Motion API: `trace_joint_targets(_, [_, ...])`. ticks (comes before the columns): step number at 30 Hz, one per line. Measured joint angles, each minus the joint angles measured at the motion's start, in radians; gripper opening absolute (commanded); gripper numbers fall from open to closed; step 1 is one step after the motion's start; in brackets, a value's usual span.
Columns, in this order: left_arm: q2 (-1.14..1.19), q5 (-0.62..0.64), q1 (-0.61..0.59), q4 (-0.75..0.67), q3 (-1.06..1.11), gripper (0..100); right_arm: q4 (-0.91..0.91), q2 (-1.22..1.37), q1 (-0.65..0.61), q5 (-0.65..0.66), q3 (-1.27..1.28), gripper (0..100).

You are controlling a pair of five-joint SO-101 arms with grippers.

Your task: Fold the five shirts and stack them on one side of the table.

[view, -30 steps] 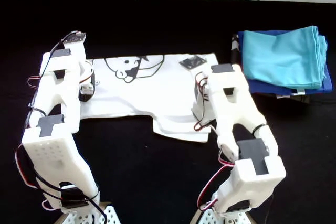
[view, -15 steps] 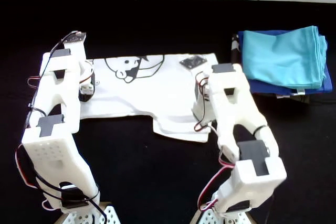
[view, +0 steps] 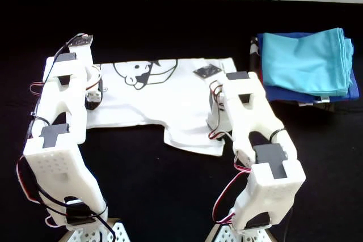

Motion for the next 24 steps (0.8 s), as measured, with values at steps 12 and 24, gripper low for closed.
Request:
trace_joint_targets(12, [0.0, 0.0, 0.0, 0.0, 0.0, 1, 0.075, -0.103, 0.028, 0.0, 0.002, 0.5])
trace_joint_targets(24, [0.0, 0.0, 0.0, 0.0, 0.0, 1, 0.19, -0.115, -0.021, 0.0, 0.005, 0.5])
